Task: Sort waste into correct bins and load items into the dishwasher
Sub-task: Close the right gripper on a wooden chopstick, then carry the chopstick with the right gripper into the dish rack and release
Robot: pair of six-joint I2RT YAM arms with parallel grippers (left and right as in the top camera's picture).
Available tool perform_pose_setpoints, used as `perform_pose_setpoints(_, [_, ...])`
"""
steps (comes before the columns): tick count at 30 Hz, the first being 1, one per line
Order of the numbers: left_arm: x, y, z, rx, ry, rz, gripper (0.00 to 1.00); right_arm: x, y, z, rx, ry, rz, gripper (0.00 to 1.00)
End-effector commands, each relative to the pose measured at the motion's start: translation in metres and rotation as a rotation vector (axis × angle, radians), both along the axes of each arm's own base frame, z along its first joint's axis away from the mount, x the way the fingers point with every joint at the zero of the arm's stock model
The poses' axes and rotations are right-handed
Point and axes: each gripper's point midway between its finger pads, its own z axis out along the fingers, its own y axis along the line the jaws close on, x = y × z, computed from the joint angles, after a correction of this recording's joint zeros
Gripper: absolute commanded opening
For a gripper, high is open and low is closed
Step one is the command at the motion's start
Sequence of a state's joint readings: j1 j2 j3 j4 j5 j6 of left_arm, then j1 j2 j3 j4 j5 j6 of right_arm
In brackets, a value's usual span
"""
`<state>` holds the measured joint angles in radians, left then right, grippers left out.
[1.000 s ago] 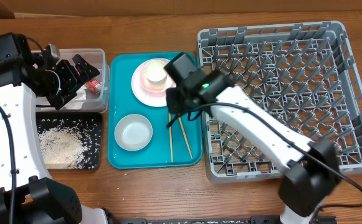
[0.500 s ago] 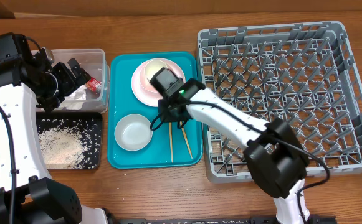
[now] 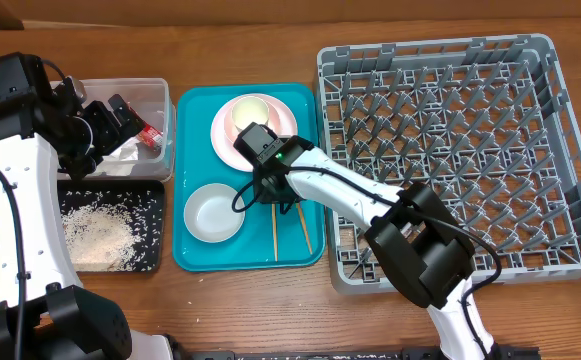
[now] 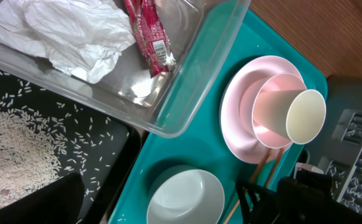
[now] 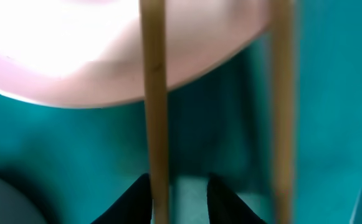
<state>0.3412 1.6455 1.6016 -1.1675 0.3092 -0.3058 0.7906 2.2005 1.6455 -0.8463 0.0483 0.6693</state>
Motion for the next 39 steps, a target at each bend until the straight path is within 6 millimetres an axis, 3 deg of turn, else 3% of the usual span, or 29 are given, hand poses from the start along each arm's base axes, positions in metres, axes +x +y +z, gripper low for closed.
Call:
perform_pose_setpoints(1, [0.0, 0.001, 0.013, 0.031, -0.036, -0.017, 1.0, -0.01, 0.005, -0.014, 0.0, 0.042, 0.002, 0.26])
perform_pose_setpoints(4, [0.0, 0.001, 0.013, 0.031, -0.036, -0.017, 1.0, -0.011, 0.006, -0.014, 0.008, 0.049, 0.005, 0.06])
perform_pose_setpoints(5, [0.0, 0.001, 0.013, 0.031, -0.036, -0.017, 1.0, -0.013, 0.009, -0.013, 0.021, 0.06, 0.009, 0.04])
perform_pose_setpoints(11, [0.0, 0.001, 0.013, 0.031, -0.036, -0.017, 1.0, -0.015, 0.019, 0.002, 0.072, 0.085, 0.019, 0.04])
perform_pose_setpoints(15, [0.0, 0.001, 0.013, 0.031, -0.036, -0.017, 1.0, -0.007, 0.02, 0.043, 0.087, 0.042, 0.056, 0.04])
perform_pose_setpoints(18, [0.0, 0.001, 0.013, 0.031, -0.036, -0.017, 1.0, 0.003, 0.002, 0.084, 0.036, -0.031, 0.04, 0.04])
perform_pose_setpoints(21, [0.0, 0.001, 0.013, 0.031, -0.036, -0.017, 1.0, 0.015, -0.03, 0.122, -0.044, -0.124, -0.011, 0.04])
perform_pose_setpoints(25, [0.0, 0.001, 0.013, 0.031, -0.036, -0.017, 1.0, 0.026, -0.073, 0.153, -0.144, -0.204, -0.029, 0.04])
perform_pose_setpoints(30, [0.0, 0.001, 0.013, 0.031, -0.036, -0.017, 1.0, 0.036, -0.117, 0.154, -0.242, -0.178, 0.017, 0.04])
perform_pose_setpoints(39, [0.0, 0.001, 0.013, 0.031, -0.036, -0.017, 1.0, 0.053, -0.156, 0.129, -0.256, -0.135, -0.038, 0.04])
